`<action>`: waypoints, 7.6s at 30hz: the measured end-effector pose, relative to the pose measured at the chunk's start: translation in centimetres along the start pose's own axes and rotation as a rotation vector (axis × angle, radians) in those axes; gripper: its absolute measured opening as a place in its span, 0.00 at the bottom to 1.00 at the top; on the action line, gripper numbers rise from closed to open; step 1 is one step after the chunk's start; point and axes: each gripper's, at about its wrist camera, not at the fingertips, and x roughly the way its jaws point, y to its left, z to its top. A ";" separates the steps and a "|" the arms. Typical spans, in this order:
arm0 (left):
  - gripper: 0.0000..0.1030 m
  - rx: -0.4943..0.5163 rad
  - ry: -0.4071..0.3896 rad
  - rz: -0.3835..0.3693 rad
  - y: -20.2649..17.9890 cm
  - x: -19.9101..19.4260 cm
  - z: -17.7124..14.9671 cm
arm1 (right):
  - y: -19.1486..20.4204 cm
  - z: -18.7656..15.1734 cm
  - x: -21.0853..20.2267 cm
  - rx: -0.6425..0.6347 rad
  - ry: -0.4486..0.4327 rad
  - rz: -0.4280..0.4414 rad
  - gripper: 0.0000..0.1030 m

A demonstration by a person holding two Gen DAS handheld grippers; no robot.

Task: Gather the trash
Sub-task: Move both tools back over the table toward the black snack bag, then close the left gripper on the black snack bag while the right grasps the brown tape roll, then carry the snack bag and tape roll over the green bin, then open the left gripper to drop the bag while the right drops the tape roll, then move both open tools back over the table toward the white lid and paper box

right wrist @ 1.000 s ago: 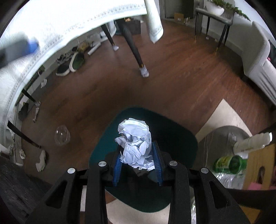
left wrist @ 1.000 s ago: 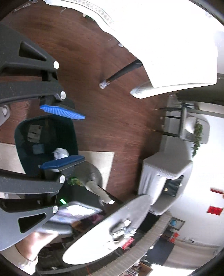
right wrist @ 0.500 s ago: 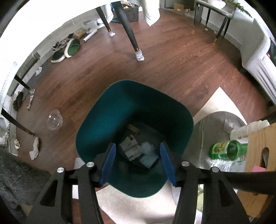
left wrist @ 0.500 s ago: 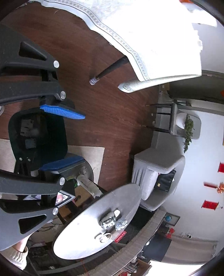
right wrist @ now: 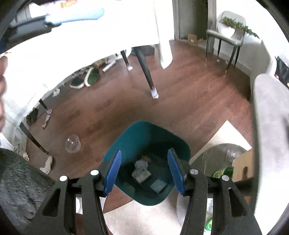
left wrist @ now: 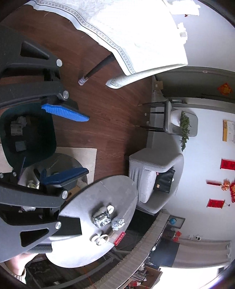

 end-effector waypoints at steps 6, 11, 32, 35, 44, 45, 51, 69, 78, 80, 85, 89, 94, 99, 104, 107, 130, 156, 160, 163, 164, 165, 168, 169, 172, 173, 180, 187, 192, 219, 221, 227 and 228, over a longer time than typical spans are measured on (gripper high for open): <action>0.61 -0.002 -0.034 -0.017 -2.0 -0.1 1.0 | -1.7 0.1 -3.8 0.017 -0.080 -0.007 0.53; 0.62 0.017 -0.034 -0.028 -4.3 0.5 1.6 | -3.6 -0.1 -6.6 0.041 -0.135 -0.026 0.53; 0.82 0.074 0.007 -0.082 -14.0 5.6 2.3 | -15.0 -4.9 -14.4 0.211 -0.273 -0.211 0.65; 0.86 0.080 0.018 -0.091 -15.2 6.5 2.3 | -16.8 -6.0 -15.2 0.238 -0.281 -0.234 0.66; 0.91 0.059 0.112 -0.099 -18.6 11.0 1.5 | -22.1 -9.1 -17.8 0.320 -0.292 -0.304 0.73; 0.91 0.056 0.130 -0.101 -19.0 11.7 1.2 | -22.6 -9.4 -18.0 0.329 -0.294 -0.306 0.75; 0.91 0.091 0.169 -0.060 -20.9 14.2 0.4 | -25.0 -10.7 -18.9 0.369 -0.301 -0.310 0.76; 0.91 0.088 0.244 0.033 -23.0 19.2 0.9 | -27.7 -9.5 -17.4 0.347 -0.234 -0.284 0.52; 0.91 0.126 0.266 0.016 -23.4 19.7 1.1 | -28.3 -8.9 -16.5 0.356 -0.202 -0.270 0.38; 0.89 0.139 0.264 0.025 -23.4 19.8 1.1 | -28.3 -8.7 -16.2 0.356 -0.198 -0.283 0.34; 0.78 0.141 0.243 0.023 -23.2 19.4 1.0 | -28.0 -8.2 -15.8 0.352 -0.178 -0.321 0.18; 0.76 0.141 0.230 -0.005 -22.7 18.7 0.8 | -27.2 -7.5 -16.2 0.335 -0.186 -0.337 0.18; 0.76 0.101 0.201 -0.040 -21.4 17.4 0.8 | -26.4 -6.4 -16.9 0.334 -0.222 -0.354 0.18; 0.76 0.073 0.127 -0.075 -19.5 15.2 1.4 | -25.6 -5.3 -17.5 0.349 -0.278 -0.330 0.18; 0.76 0.070 0.098 -0.093 -17.8 13.2 1.5 | -23.9 -3.5 -17.0 0.353 -0.316 -0.276 0.18; 0.76 0.077 0.088 -0.080 -16.4 12.3 1.3 | -22.6 -2.5 -16.3 0.343 -0.325 -0.254 0.18; 0.76 -0.024 0.176 0.046 -4.6 9.7 -2.5 | -13.4 2.5 -11.7 0.220 -0.332 -0.129 0.18; 0.83 -0.026 0.521 0.120 4.5 11.9 -10.7 | -5.2 6.4 -3.1 0.129 -0.183 -0.030 0.18; 0.83 -0.033 0.510 0.116 5.5 11.4 -10.7 | -4.7 6.8 -1.6 0.130 -0.156 -0.018 0.18; 0.83 -0.044 0.494 0.110 6.1 10.8 -10.6 | -4.1 6.9 -0.2 0.123 -0.121 -0.014 0.18; 0.83 -0.049 0.486 0.110 6.3 10.6 -10.4 | -3.9 6.9 0.2 0.122 -0.113 -0.012 0.18; 0.82 -0.053 0.477 0.109 6.5 10.3 -10.3 | -3.7 6.9 0.8 0.120 -0.099 -0.009 0.18; 0.81 -0.064 0.437 0.113 7.0 9.3 -9.7 | -3.0 6.9 2.3 0.111 -0.067 -0.007 0.18; 0.80 -0.069 0.425 0.113 7.1 9.0 -9.6 | -2.8 6.8 2.7 0.108 -0.056 -0.006 0.18; 0.78 -0.089 0.377 0.110 7.8 8.0 -8.9 | -2.3 6.7 4.1 0.100 -0.022 -0.004 0.18; 0.76 -0.097 0.357 0.108 8.0 7.5 -8.6 | -2.1 6.7 4.7 0.097 -0.009 -0.006 0.18; 0.65 -0.128 0.261 0.086 8.5 5.3 -7.0 | -1.3 5.5 7.8 0.095 0.078 -0.002 0.18; 0.47 -0.151 0.192 0.061 8.3 3.6 -5.4 | -0.2 3.8 10.8 0.090 0.176 0.031 0.18; 0.45 -0.140 0.146 0.048 7.6 2.6 -4.5 | 0.4 2.2 12.4 0.070 0.279 0.045 0.22; 0.39 -0.061 -0.114 0.063 1.1 -1.7 1.0 | -1.8 3.0 0.3 0.047 -0.016 0.066 0.48; 0.40 -0.052 -0.129 0.065 0.4 -1.7 1.3 | -2.1 3.2 -1.1 0.047 -0.061 0.064 0.49; 0.40 -0.033 -0.125 0.055 -1.5 -0.8 1.7 | -4.1 3.1 -4.9 0.056 -0.165 0.022 0.53; 0.41 -0.034 -0.123 0.051 -1.7 -0.7 1.8 | -4.6 3.0 -5.5 0.060 -0.178 0.005 0.53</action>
